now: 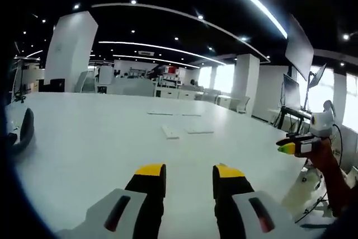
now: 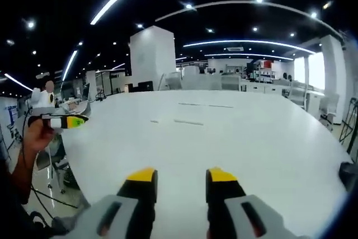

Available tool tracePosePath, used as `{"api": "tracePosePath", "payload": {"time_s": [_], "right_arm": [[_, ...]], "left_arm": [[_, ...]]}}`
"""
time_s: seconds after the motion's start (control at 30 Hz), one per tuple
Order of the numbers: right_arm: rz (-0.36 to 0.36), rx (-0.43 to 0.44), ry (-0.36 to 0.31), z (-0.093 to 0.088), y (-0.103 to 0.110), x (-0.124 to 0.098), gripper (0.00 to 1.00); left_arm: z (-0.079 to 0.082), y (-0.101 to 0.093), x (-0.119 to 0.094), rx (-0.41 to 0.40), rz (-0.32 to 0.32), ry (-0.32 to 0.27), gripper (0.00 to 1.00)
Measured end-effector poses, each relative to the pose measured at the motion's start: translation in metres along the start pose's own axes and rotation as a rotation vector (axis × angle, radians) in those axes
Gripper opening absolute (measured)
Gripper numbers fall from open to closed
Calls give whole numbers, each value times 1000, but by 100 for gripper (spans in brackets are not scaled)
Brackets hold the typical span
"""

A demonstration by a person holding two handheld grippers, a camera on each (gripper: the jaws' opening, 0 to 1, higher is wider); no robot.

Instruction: Locate the socket holder cover, grip the socket holder cover, clip it into the socket holder slot.

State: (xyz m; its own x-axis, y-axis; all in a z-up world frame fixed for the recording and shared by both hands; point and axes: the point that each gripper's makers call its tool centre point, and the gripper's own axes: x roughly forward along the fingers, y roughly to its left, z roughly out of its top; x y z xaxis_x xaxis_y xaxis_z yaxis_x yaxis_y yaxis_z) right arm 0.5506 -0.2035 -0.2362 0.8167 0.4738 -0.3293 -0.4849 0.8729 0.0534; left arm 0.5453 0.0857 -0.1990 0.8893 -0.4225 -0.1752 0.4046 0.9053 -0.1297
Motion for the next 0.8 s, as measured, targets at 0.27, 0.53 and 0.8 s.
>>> {"api": "tracePosePath", "payload": {"time_s": [0.27, 0.53, 0.8], "right_arm": [[-25, 43, -44, -10, 0, -17, 35], [-30, -54, -23, -10, 16, -34, 39], [-39, -45, -89, -4, 25, -52, 39]], "left_arm": [[-12, -17, -22, -9, 28, -20, 33], [-23, -22, -35, -15, 64, 2, 34], [-13, -20, -49, 2, 92, -29, 34]]}}
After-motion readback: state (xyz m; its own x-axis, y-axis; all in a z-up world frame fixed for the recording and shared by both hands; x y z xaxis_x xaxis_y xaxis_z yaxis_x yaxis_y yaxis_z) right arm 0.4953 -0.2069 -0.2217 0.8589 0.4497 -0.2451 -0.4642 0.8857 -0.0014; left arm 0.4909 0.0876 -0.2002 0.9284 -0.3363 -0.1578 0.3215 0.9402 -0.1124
